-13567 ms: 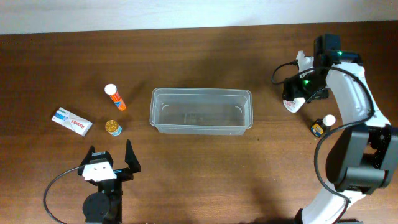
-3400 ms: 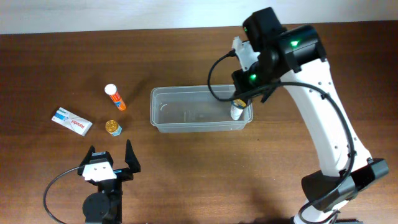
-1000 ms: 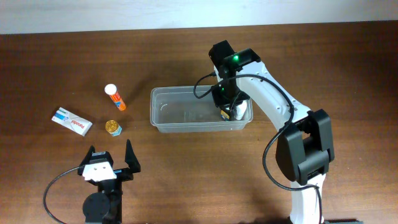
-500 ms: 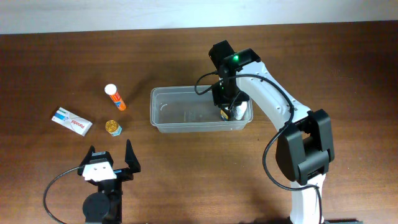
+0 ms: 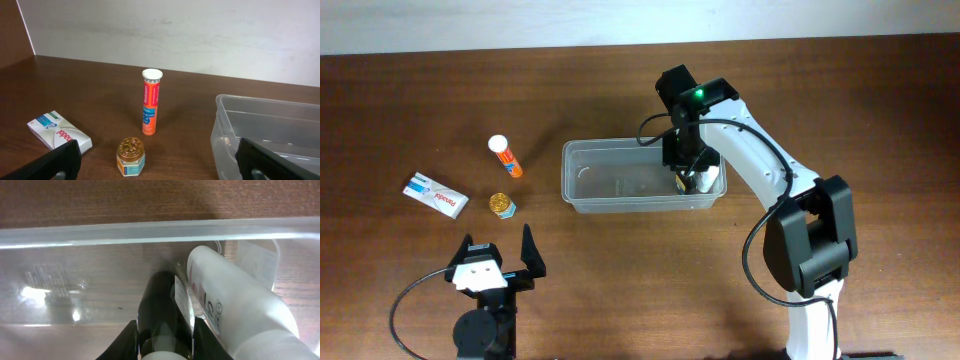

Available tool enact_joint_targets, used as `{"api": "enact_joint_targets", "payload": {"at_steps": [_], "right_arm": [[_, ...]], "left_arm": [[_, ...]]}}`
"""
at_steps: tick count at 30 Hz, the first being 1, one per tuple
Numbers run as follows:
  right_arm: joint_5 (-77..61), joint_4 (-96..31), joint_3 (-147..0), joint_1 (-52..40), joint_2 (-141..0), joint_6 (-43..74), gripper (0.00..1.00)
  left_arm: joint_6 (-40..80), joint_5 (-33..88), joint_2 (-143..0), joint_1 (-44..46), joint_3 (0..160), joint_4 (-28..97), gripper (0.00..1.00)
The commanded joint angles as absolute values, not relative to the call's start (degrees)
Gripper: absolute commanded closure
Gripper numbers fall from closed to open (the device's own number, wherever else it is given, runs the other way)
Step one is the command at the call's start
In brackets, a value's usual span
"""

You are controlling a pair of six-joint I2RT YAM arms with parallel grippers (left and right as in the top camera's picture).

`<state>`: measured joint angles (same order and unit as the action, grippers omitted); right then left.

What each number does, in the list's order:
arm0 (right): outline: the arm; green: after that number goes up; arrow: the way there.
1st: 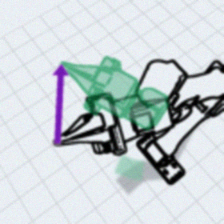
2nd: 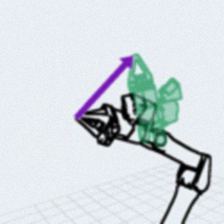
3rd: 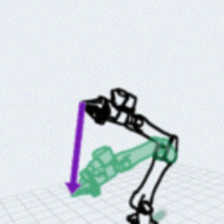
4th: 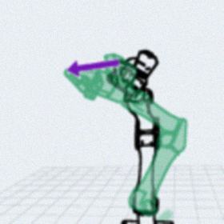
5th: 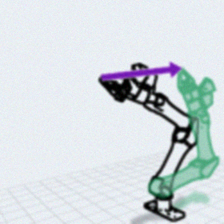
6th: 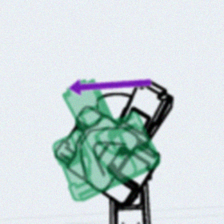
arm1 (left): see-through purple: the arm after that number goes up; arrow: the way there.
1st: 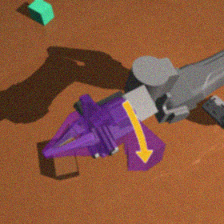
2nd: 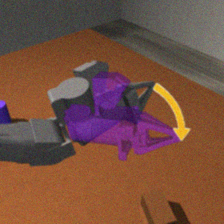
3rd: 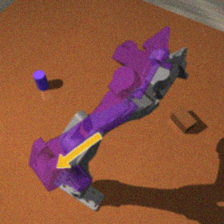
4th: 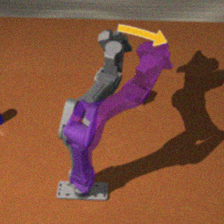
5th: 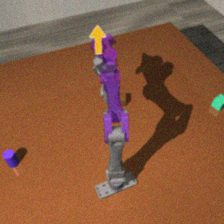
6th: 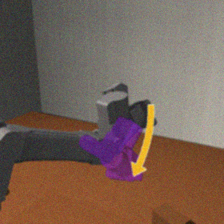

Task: Pack container
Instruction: 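Open the right gripper to release the brown bottle and lift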

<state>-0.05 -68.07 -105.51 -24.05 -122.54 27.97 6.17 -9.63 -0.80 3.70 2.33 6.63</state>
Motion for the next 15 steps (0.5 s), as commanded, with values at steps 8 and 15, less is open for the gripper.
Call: {"api": "enact_joint_targets", "payload": {"at_steps": [8, 15], "right_arm": [[2.20, -68.29, -104.88, -24.40, -122.91, 30.94, 0.73], [2.20, -68.34, -104.88, -24.40, -122.91, 28.86, 0.66]], "left_arm": [[5.26, -9.65, -0.34, 3.42, 1.76, 6.48, 0.01], [5.26, -9.65, -0.34, 3.42, 1.76, 6.48, 0.01]]}}
